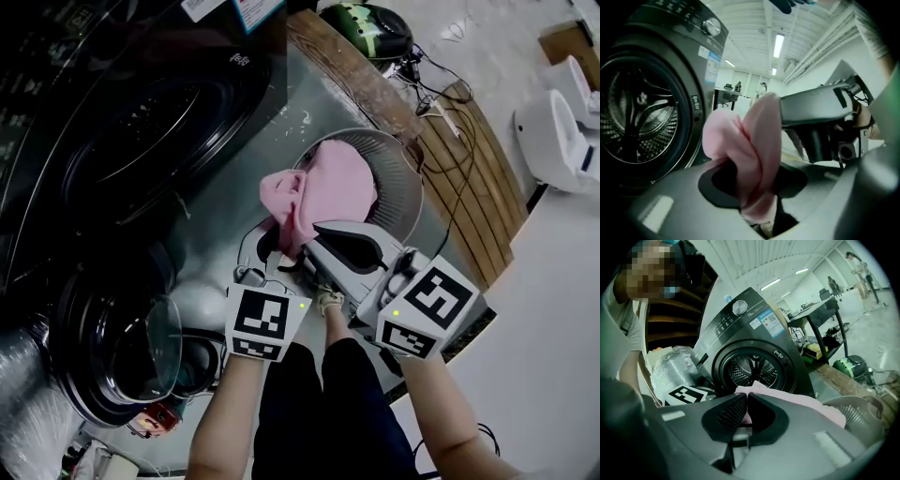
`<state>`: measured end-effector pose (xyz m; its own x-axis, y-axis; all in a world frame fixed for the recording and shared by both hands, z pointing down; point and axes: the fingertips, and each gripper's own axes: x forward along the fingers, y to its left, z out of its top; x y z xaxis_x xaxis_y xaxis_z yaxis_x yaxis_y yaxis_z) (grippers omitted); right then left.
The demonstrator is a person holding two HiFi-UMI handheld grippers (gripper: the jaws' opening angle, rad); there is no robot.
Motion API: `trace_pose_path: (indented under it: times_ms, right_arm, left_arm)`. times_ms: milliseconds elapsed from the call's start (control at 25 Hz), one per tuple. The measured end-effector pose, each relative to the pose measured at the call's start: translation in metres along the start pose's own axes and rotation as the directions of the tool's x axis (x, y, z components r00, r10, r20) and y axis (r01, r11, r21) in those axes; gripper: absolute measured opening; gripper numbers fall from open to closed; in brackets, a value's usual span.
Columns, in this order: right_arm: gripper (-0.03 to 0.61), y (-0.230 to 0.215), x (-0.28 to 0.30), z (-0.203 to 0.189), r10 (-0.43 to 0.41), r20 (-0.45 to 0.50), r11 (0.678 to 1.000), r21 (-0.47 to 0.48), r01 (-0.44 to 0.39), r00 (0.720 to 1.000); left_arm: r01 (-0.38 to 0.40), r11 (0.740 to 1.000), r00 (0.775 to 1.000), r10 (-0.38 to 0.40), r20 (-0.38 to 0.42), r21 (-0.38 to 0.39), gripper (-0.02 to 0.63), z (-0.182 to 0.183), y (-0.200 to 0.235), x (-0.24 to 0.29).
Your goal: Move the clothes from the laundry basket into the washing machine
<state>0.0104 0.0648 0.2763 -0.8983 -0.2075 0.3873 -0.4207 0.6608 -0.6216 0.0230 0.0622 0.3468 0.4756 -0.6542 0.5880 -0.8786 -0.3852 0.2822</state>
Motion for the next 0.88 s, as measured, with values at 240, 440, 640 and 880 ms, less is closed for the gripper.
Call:
trace_pose_path:
  times_ms: [240,440,640,880]
  right_arm:
    - [0.051,-0.002,0.011,-0.017,-0.012,-0.027,1.000,0.008,0.012,1.000]
    - [0.103,-0.007,0.018,-0.037,0.019,-0.109,1.000,0.026,-0.016,0.994]
    - [0.094,-0.032,0.033,-0.055,-0.049,-0.108,0.996,0.068,0.056,0.993]
    - [0.081,-0.051,0.090,-0.093,-0.079,-0.136,0.990,0.108,0.094,0.988]
  left_arm:
    - [-0.005,0.998,1.000,0.004,-0.011,-0.058,0.083,-0.020,0.020,-0.010]
    - [-0.072,0.986,0.997,0.066,-0.043,-0.150,0.072,-0.037,0.049,-0.015]
    - [-0.232,0.959,0.973,0.232,-0.018,-0.164,0.069,-0.045,0.109,-0.032]
    - [-0.457,0.883,0.887,0.461,0.011,-0.109,0.069,-0.053,0.190,-0.041]
